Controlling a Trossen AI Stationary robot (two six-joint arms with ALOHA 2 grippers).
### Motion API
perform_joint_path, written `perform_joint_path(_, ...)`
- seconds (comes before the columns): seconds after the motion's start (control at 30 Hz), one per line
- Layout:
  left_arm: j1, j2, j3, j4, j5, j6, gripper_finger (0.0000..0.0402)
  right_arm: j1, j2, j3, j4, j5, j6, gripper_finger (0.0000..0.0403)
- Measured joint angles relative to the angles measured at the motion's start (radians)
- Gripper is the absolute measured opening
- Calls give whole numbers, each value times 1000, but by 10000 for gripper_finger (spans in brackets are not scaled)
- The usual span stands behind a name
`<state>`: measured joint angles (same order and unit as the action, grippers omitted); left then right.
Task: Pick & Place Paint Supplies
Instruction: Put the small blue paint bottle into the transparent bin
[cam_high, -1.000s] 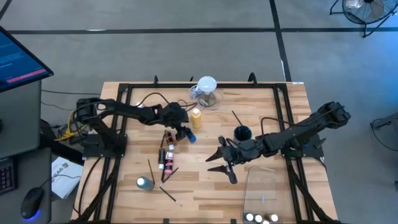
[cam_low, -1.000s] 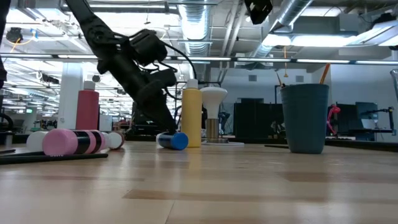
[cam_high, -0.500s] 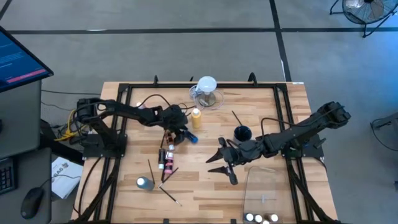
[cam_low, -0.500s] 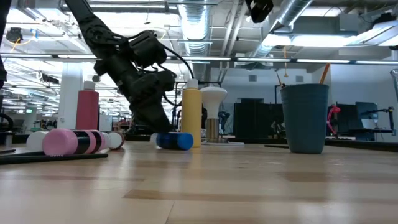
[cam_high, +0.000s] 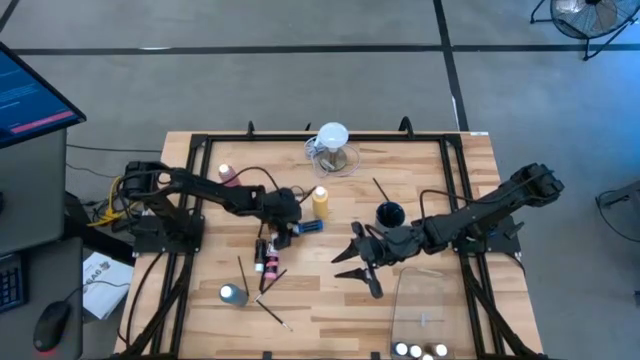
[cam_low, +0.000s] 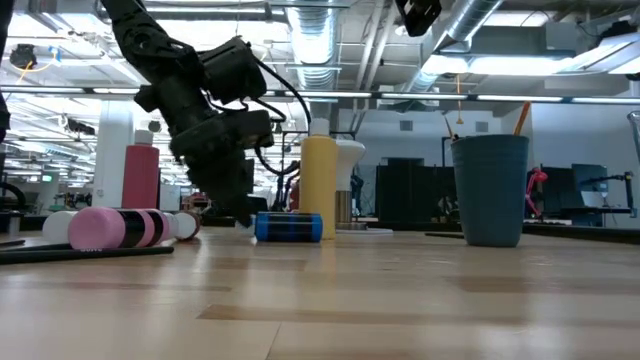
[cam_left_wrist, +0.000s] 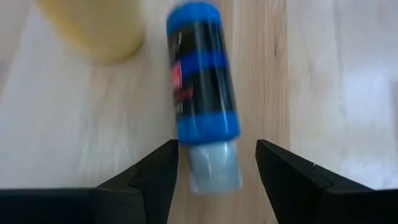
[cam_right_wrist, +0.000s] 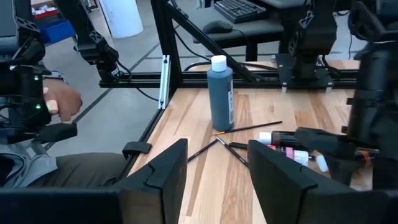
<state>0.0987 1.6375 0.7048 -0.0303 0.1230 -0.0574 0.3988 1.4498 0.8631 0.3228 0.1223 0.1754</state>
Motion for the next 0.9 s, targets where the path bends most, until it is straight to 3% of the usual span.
perform_joint_path(0.17, -58, 0, 0, -39, -129, 0, 205, 0, 0, 0, 0, 0, 1, 160)
perform_joint_path(0.47, -70, 0, 0, -34, -176, 0, 198, 0, 0, 0, 0, 1, 1, 158)
perform_joint_path(0.8, -70, 0, 0, -32, -176, -2, 91, 0, 0, 0, -5, 1, 1, 159)
perform_joint_path(0.9, -72, 0, 0, -31, -176, -5, 90, 0, 0, 0, -6, 1, 1, 157)
